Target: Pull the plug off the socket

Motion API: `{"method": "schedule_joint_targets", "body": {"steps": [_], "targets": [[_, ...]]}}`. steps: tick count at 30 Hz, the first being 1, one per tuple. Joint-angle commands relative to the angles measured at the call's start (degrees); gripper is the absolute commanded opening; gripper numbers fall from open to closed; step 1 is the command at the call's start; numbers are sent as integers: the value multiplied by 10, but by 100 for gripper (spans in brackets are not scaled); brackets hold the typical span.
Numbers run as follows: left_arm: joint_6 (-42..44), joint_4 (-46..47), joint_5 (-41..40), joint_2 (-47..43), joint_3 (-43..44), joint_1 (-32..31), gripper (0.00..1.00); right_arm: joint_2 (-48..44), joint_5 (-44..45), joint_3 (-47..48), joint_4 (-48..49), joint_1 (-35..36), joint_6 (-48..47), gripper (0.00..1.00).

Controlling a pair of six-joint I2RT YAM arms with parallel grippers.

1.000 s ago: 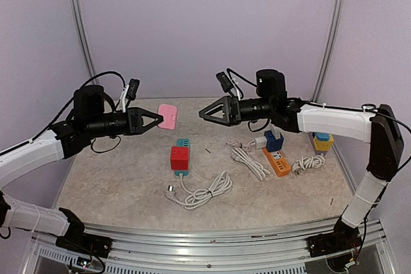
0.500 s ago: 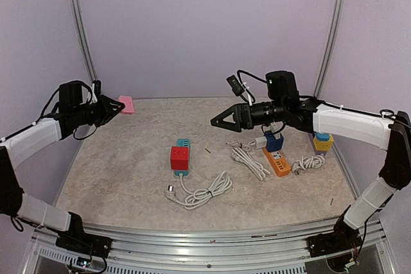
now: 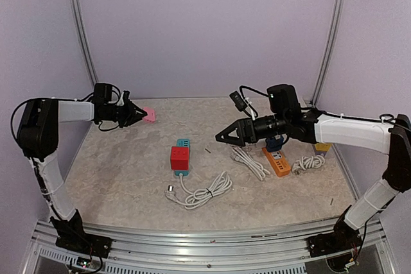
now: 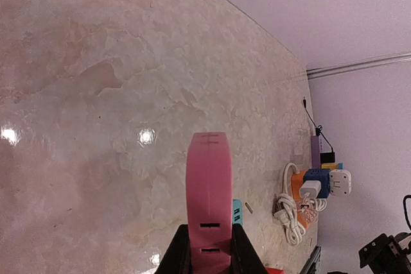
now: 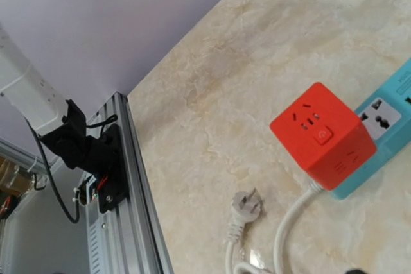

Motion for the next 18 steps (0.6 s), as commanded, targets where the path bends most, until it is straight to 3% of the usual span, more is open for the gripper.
{"method": "schedule_joint_targets", "body": {"steps": [1,9,18], "targets": [[11,-20,10,76,89,-13,0,-21,2,-14,20,-4,9,93],[17,-61,5,216,212,-31,0,-27,4,-29,25,-4,13,93],[13,-82,-1,284,274,-37,5,-27,3,-31,21,-4,12,93]]}}
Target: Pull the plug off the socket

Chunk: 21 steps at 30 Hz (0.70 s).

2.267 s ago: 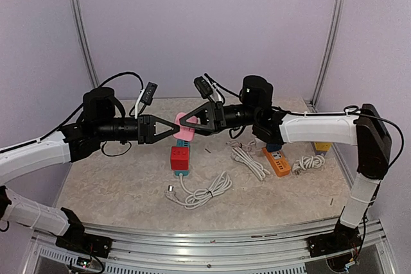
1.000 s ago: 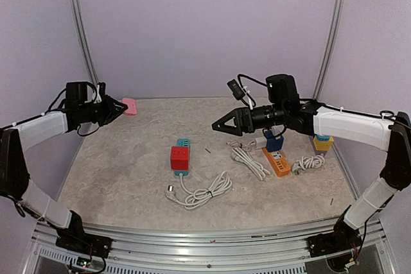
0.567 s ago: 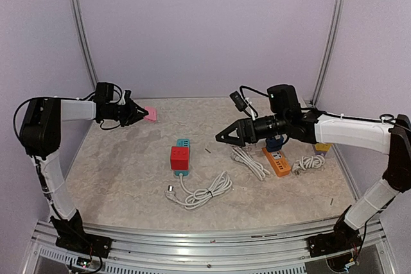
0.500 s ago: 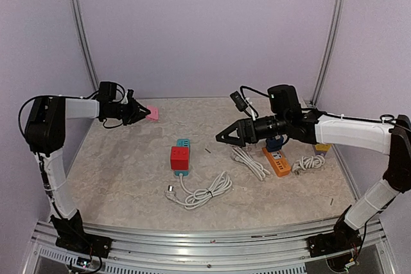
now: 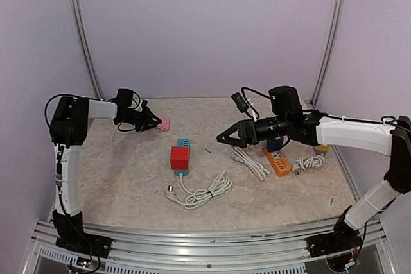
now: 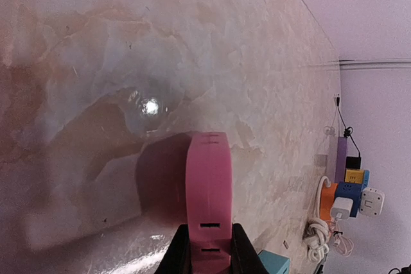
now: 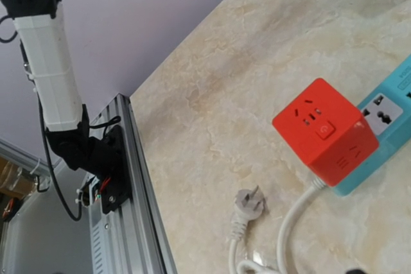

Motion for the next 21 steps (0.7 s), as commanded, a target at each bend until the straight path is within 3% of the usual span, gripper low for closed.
{"method": "schedule_joint_targets", "body": {"steps": [1,11,14,21], "targets": [[8,-23,-2,26,39,-1,8,-15,3,-9,4,-4,0,93],[24,-81,-55,36,74,-3,47,-12,4,-3,1,-4,0,93],[34,-102,-81,14,74,-4,53,-12,7,-3,-1,-4,-3,93],[69,-133,-183,-92,27,-37,80,-14,37,10,-38,-4,-35,95]]}}
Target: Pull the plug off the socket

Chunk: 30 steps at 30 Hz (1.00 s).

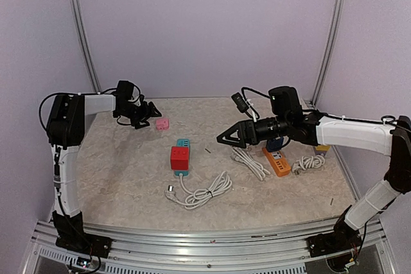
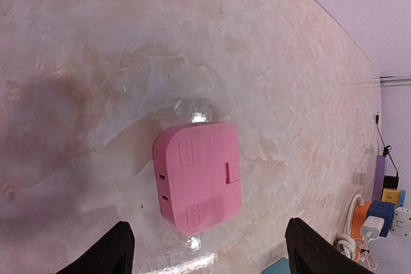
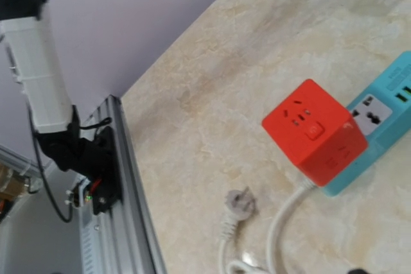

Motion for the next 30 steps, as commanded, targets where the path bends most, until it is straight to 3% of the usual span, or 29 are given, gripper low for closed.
{"method": "schedule_joint_targets", "body": {"steps": [1,10,14,19,26,30], "targets": [[34,-38,-92,-96,-38,-35,81,-16,31,13,-42,-4,-35,96],[49,-66,-192,-284,-182,-162,89,-28,85,24,-88,-4,-93,100],[89,-90,-188,-329,-216,-221,91,-33,95,15,-90,-4,-119,100],[218,-90,-115,-375,-263,-255,92,-29,83,3,-87,-4,-138,99],[429,-31,-82,-431,-336,-254,94,-26,66,-11,-69,-4,-131,99],[520,-36,-33,-431,-326,-242,94,-26,62,-16,-61,-4,-127,99]]}}
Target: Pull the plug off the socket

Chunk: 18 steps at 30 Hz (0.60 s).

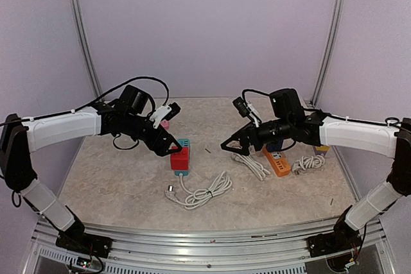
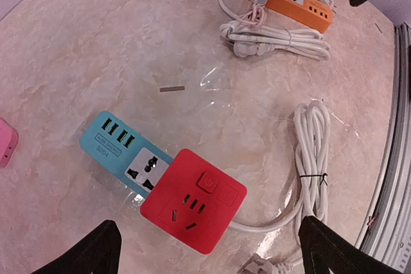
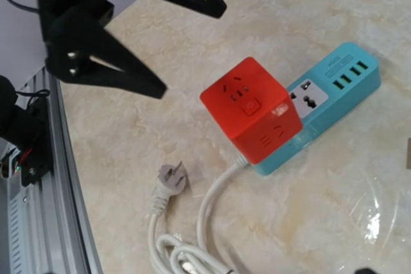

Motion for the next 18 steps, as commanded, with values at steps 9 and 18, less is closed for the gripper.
{"method": "schedule_joint_targets", "body": {"steps": [9,18], "targets": [[256,-124,86,114,129,11,94,-17,-13,-27,15,-4,0,99],[288,-166,55,170,150,-2,91,-19,-19,-37,26,-5,3,99]]}}
